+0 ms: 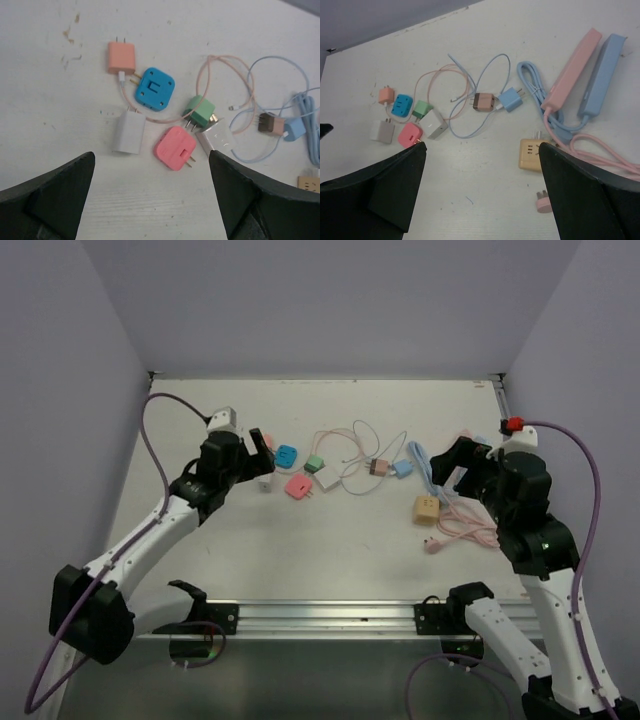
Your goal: Pull the plug off the socket
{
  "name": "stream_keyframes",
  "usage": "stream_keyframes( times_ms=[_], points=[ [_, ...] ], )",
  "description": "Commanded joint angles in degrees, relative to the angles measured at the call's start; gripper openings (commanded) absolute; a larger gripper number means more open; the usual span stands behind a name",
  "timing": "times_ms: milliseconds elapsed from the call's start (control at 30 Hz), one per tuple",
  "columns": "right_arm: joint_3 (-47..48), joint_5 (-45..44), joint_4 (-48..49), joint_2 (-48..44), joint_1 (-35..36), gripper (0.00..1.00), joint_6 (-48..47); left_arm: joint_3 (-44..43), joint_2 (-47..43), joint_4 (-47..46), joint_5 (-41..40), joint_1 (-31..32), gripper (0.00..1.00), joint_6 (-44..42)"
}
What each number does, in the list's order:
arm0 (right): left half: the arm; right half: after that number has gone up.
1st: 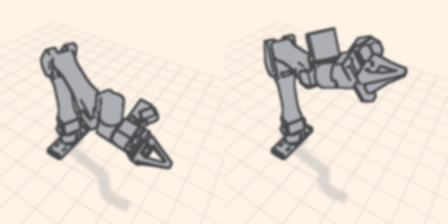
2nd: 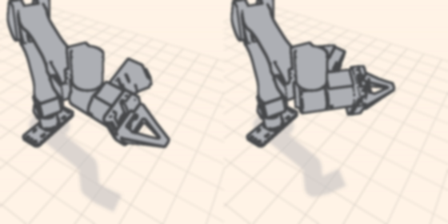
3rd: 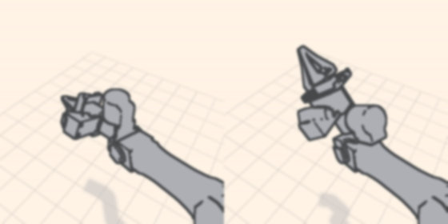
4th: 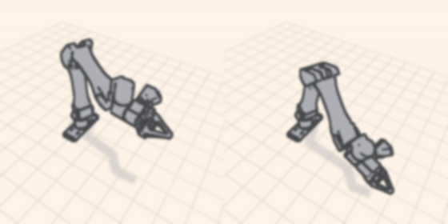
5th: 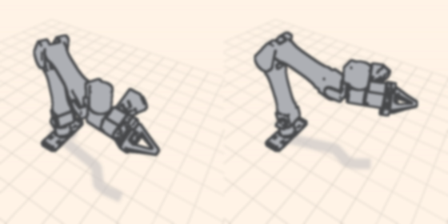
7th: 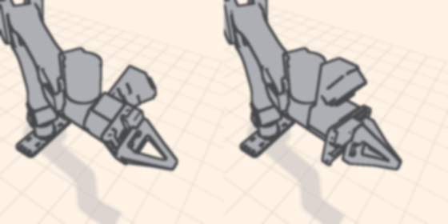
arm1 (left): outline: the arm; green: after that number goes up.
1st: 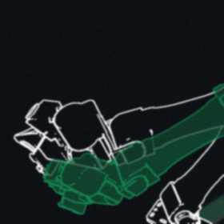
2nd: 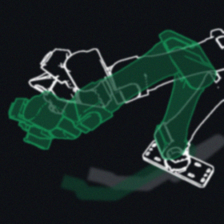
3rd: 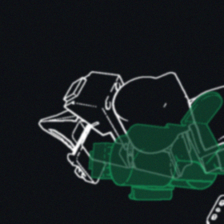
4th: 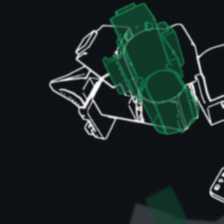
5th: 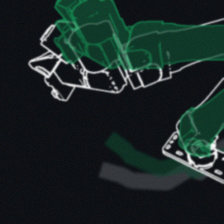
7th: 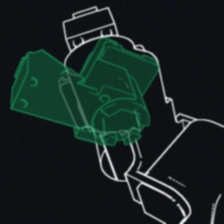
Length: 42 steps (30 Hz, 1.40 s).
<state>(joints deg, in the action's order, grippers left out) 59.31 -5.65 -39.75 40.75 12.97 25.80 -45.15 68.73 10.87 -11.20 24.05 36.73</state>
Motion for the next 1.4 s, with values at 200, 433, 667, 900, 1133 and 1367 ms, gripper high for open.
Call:
stream_keyframes(
  times_ms=[200,433,667,900,1133,1367],
  points=[
    [10.5,-9.6,-6.7,-7.8,-0.4,0.99,-10.4,-17.6,-20.3,18.4,-15.2,-0.4,1.00,-13.7],
    [7.9,-16.1,-4.1,-17.3,0.6,0.99,-15.9,-22.6,-32.4,21.9,-22.0,-0.4,1.00,-19.3],
    [-2.4,-22.5,0.7,-26.1,2.0,0.99,-16.7,-14.2,-45.1,16.3,-28.6,-0.4,1.00,-20.8],
    [-11.4,-23.2,6.0,-35.1,2.3,0.99,-18.2,-1.7,-57.6,11.5,-32.6,-0.4,1.00,-18.2],
    [-15.0,-22.5,7.8,-38.1,2.4,0.99,-18.6,5.7,-61.8,7.7,-37.1,-0.4,1.00,-19.2],
    [-16.5,-21.4,8.9,-37.9,2.4,0.99,-18.2,11.9,-64.5,4.2,-39.6,-0.4,1.00,-18.4]
  ],
)
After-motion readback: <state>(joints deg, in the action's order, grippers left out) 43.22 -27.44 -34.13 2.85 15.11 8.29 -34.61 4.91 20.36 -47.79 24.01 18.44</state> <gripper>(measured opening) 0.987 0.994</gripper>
